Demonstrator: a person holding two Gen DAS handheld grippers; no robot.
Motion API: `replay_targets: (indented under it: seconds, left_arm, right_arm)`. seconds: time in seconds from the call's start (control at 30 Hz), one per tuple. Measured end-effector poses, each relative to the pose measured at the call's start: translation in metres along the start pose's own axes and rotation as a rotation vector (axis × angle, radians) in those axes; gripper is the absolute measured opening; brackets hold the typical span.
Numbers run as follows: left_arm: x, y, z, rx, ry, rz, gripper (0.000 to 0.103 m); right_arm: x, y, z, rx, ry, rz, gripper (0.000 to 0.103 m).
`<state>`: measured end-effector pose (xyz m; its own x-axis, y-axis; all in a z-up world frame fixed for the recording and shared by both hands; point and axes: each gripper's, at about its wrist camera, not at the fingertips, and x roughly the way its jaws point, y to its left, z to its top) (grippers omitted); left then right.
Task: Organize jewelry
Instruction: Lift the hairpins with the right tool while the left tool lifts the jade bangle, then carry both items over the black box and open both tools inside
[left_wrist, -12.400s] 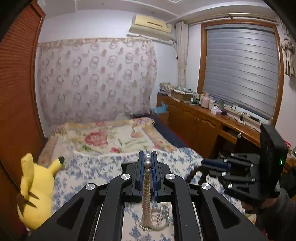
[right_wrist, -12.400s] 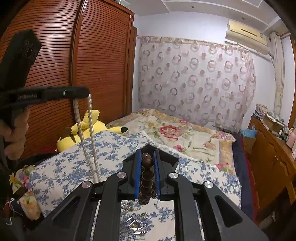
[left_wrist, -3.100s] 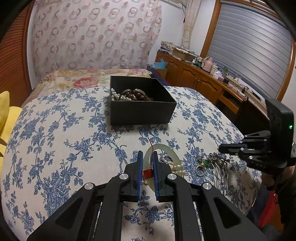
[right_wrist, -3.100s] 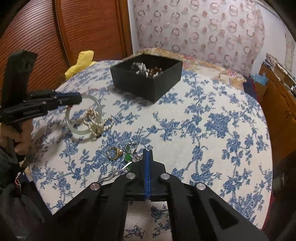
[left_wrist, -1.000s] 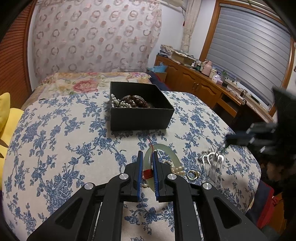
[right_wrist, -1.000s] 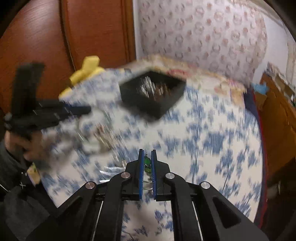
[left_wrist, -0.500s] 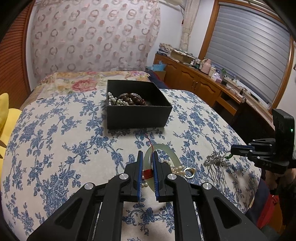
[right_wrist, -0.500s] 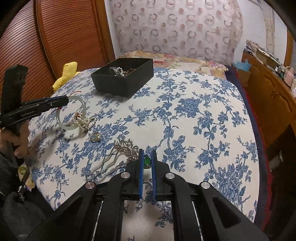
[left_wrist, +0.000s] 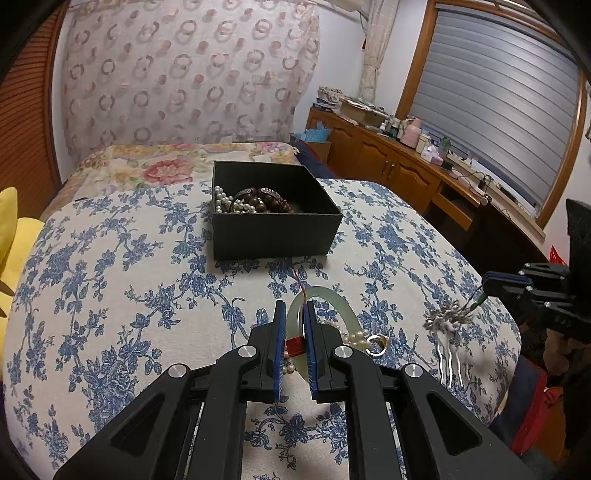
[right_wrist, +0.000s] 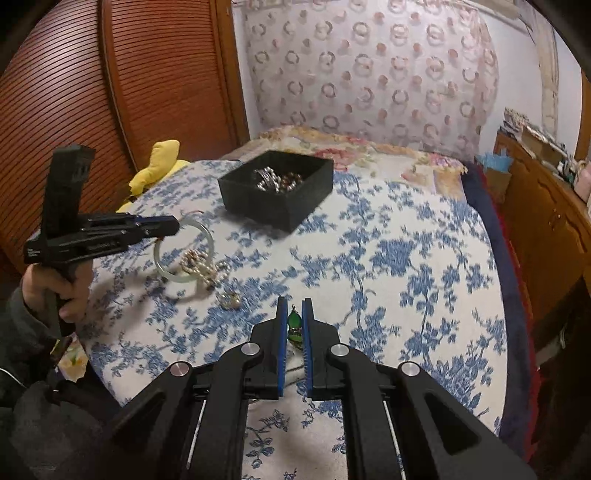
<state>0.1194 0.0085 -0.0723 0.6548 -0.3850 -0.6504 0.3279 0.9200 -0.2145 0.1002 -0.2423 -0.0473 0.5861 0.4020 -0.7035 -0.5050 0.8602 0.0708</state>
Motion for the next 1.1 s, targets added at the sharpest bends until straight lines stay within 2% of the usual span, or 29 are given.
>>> replay_targets:
  seconds: [0.63, 0.87, 1.1]
  left_arm:
    - [-0.011, -0.004, 0.013, 0.012, -0.035, -0.001, 0.009]
    - [-0.021, -0.008, 0.024, 0.02, -0.07, -0.006, 0.009]
    - [-0.031, -0.016, 0.055, 0.041, -0.127, -0.017, 0.009]
  right_arm:
    - [-0.033, 0.019, 0.046, -0.056, -0.127, 0.039, 0.009]
    - [-0.022, 0.022, 0.048, -0.063, -0.114, 0.041, 0.009]
    - [-0.015, 0.02, 0.067, -0.066, -0.144, 0.052, 0.009]
